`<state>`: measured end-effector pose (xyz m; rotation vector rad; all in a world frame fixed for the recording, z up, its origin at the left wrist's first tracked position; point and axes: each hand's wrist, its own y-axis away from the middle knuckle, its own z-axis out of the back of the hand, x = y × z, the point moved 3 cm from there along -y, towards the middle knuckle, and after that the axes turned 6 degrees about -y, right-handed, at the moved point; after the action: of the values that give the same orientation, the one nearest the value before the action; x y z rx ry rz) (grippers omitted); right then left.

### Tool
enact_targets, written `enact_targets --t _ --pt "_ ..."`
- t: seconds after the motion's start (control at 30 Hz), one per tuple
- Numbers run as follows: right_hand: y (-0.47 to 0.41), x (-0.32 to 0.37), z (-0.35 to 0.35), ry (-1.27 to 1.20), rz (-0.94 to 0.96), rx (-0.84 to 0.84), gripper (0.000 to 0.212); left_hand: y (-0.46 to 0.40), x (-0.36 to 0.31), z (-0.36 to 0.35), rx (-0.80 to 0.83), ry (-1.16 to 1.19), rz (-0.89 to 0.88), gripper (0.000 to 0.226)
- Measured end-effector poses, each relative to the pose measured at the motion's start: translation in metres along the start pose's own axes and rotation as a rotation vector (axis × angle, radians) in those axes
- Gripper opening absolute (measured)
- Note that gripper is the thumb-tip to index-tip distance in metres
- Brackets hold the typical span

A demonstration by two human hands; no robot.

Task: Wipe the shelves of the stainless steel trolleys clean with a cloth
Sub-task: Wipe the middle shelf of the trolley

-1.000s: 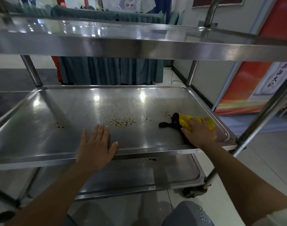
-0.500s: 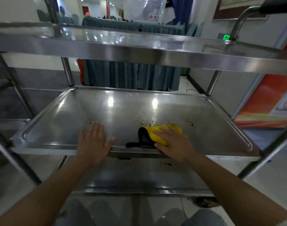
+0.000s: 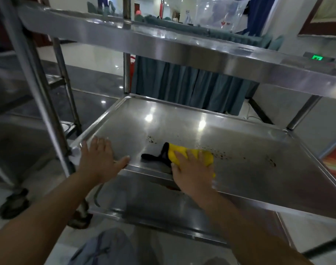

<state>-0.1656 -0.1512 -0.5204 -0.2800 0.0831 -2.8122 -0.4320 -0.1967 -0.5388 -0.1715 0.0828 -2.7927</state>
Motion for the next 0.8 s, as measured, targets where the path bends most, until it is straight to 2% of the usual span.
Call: enact_targets --t 0.13,0.2,0.27,0.37,0.5,0.57,0.67,0.8 --pt "-0.026 0.095 -0.02 -0.066 0.056 0.034 0.047 0.003 -0.004 0.002 0.015 -0.018 0.009 0.09" --pt "-0.032 0.108 -0.024 -0.067 0.11 0.065 0.048 0.003 -0.004 0.003 0.016 -0.013 0.002 0.084" --pt "-0.033 0.093 -0.019 -0.048 0.159 0.063 0.048 0.003 0.0 0.004 0.006 0.014 -0.022 0.084" --pt "-0.025 0.042 -0.007 0.065 0.205 -0.024 0.048 0.005 0.005 0.004 -0.033 0.066 -0.046 0.099" --pt "-0.013 0.001 -0.009 0.034 -0.025 0.025 0.048 0.009 0.002 0.0 -0.023 0.126 -0.036 0.116" --pt "-0.015 0.02 -0.014 -0.049 -0.043 0.04 0.047 0.011 -0.001 0.001 -0.007 0.121 -0.014 0.127" --pt "-0.036 0.078 -0.021 -0.138 0.073 0.044 0.044 0.015 -0.002 0.004 -0.019 0.079 0.073 0.138" --pt "-0.084 0.153 -0.033 -0.264 0.232 0.271 0.044 0.022 -0.005 0.002 -0.036 0.05 0.225 0.128"
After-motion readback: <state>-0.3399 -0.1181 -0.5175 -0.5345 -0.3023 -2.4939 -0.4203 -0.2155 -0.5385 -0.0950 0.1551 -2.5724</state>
